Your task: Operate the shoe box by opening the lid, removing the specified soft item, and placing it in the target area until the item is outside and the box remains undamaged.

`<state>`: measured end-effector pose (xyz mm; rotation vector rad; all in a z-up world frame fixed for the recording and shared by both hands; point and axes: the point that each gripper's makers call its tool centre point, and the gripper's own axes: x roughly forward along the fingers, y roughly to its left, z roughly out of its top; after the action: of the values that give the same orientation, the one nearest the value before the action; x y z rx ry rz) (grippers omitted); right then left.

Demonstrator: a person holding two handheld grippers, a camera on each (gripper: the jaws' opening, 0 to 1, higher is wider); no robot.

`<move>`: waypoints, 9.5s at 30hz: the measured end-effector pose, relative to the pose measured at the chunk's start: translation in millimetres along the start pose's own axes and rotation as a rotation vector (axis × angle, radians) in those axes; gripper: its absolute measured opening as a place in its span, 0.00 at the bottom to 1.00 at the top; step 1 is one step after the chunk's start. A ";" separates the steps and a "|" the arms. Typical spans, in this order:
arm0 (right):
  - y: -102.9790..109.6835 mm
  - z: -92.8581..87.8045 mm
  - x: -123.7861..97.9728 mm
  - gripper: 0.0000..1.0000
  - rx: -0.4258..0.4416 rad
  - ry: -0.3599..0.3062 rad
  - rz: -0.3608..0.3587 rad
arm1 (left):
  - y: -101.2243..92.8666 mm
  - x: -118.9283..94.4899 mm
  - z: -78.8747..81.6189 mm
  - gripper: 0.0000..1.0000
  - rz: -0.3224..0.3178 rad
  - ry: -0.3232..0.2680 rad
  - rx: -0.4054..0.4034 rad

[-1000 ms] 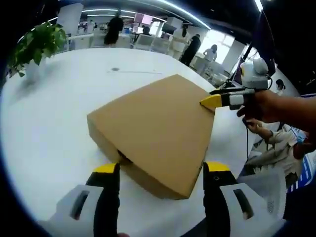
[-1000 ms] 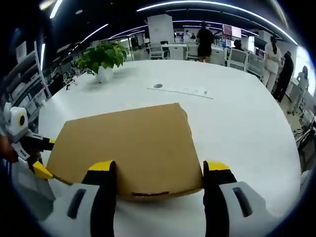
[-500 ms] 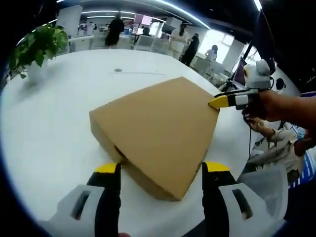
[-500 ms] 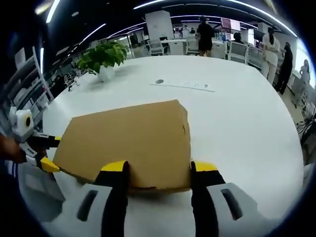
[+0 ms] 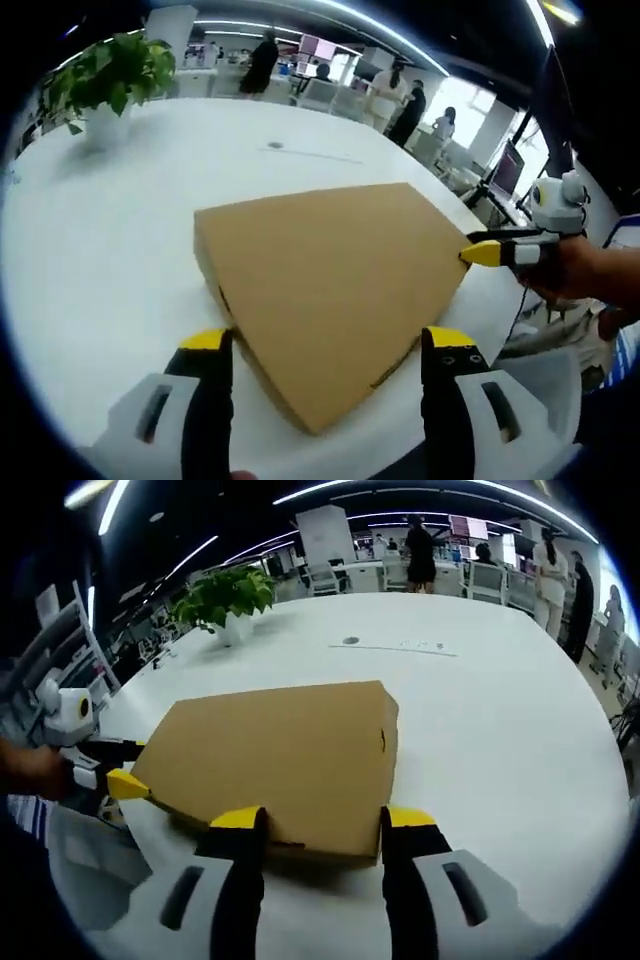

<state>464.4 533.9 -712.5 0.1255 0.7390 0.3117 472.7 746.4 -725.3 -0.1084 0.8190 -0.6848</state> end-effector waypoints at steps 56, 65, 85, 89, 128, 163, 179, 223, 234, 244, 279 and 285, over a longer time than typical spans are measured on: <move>66.1 -53.9 -12.6 0.35 -0.275 0.034 0.050 | 40.5 -55.8 -41.8 0.59 0.062 0.075 0.249; 71.7 -42.6 -25.4 0.35 -0.289 -0.003 0.041 | 33.2 -65.5 -31.6 0.62 0.063 0.045 0.238; 71.1 -0.7 -45.6 0.29 -0.456 -0.110 -0.024 | 18.5 -88.8 10.4 0.65 0.084 -0.061 0.243; 68.9 13.8 -50.3 0.26 -0.480 -0.148 -0.042 | 16.3 -93.2 22.0 0.65 0.088 -0.082 0.247; 28.8 128.0 -40.3 0.00 -0.411 -0.240 -0.189 | 39.9 -95.0 78.9 0.62 0.117 -0.187 0.311; 6.9 166.9 -4.5 0.00 -0.407 -0.192 -0.172 | 71.3 -68.9 -19.9 0.05 0.105 0.059 0.177; -14.5 183.0 34.8 0.00 -0.404 -0.167 -0.173 | 70.7 -68.0 -20.2 0.05 0.104 0.061 0.188; -65.2 143.5 145.6 0.00 -0.371 0.107 -0.139 | 71.8 -67.4 -16.8 0.05 0.122 0.077 0.210; -69.5 117.9 161.4 0.00 -0.383 0.199 -0.136 | 71.6 -67.9 -17.2 0.05 0.125 0.078 0.207; -71.1 104.0 167.4 0.00 -0.364 0.250 -0.131 | 71.5 -68.1 -17.0 0.05 0.128 0.077 0.199; -72.3 128.0 146.8 0.31 -0.366 0.114 -0.178 | 73.2 -74.0 -10.5 0.13 0.134 0.067 0.190; -68.2 130.0 130.0 0.29 -0.328 0.081 -0.169 | 67.4 -77.2 -5.5 0.20 0.126 0.048 0.194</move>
<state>659.0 510.9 -715.6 -0.2605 0.7642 0.2737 466.6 846.4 -703.0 0.1341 0.7947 -0.6464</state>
